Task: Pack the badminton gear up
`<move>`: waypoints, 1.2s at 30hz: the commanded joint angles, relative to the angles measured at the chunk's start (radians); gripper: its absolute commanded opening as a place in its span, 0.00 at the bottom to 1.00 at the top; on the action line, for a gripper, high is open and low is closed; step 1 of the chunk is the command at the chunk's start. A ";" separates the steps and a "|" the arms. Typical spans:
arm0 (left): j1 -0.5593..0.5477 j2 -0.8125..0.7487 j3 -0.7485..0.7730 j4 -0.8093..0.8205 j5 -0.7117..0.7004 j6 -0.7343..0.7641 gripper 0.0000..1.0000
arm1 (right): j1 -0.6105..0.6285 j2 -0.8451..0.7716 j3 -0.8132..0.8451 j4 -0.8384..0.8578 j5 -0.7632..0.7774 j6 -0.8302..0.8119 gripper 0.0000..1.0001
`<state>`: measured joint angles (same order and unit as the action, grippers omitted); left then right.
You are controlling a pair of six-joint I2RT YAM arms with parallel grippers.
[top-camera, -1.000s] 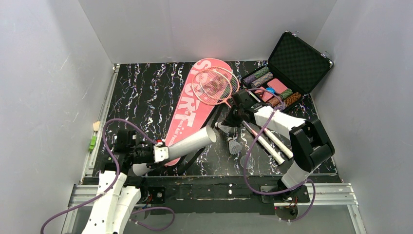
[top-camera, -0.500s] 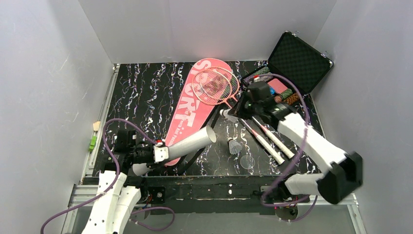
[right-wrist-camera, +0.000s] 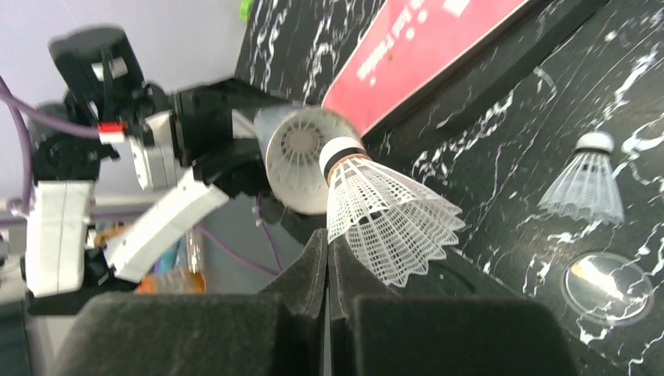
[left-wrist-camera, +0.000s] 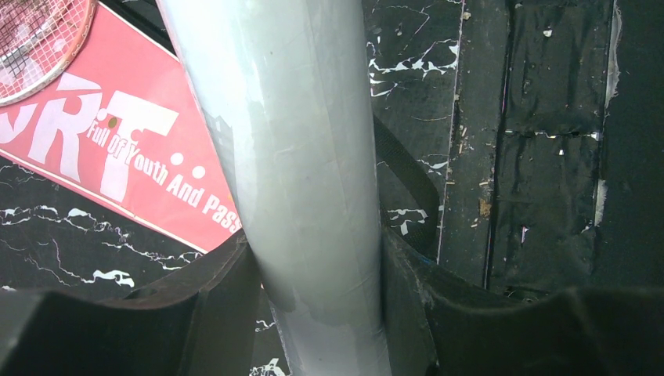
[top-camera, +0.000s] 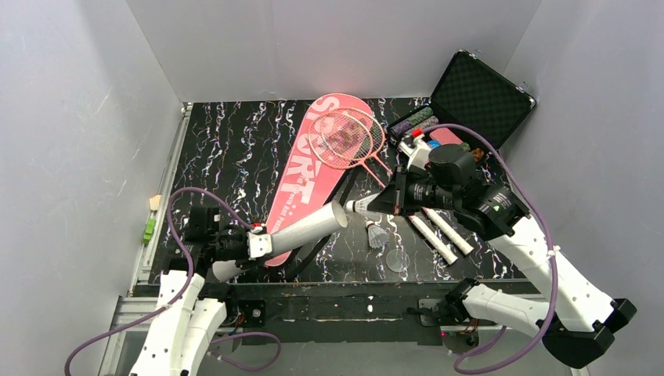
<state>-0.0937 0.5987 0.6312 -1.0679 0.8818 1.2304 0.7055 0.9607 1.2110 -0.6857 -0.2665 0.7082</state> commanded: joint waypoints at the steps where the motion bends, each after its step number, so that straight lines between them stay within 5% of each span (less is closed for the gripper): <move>1: 0.005 -0.002 0.027 0.029 0.029 0.010 0.00 | 0.063 0.011 0.066 -0.061 -0.038 -0.038 0.01; 24: 0.005 -0.005 0.035 -0.040 0.085 0.089 0.01 | 0.174 0.259 0.144 0.096 -0.135 -0.048 0.01; 31: 0.005 -0.016 0.021 -0.042 0.086 0.092 0.01 | 0.174 0.244 0.134 0.112 -0.144 -0.042 0.43; 36: 0.005 -0.011 0.022 -0.038 0.085 0.092 0.00 | 0.136 0.172 0.141 0.068 -0.116 -0.056 0.53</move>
<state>-0.0929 0.5919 0.6312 -1.1095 0.9329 1.3025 0.8684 1.2182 1.3022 -0.6376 -0.3840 0.6716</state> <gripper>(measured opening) 0.472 0.518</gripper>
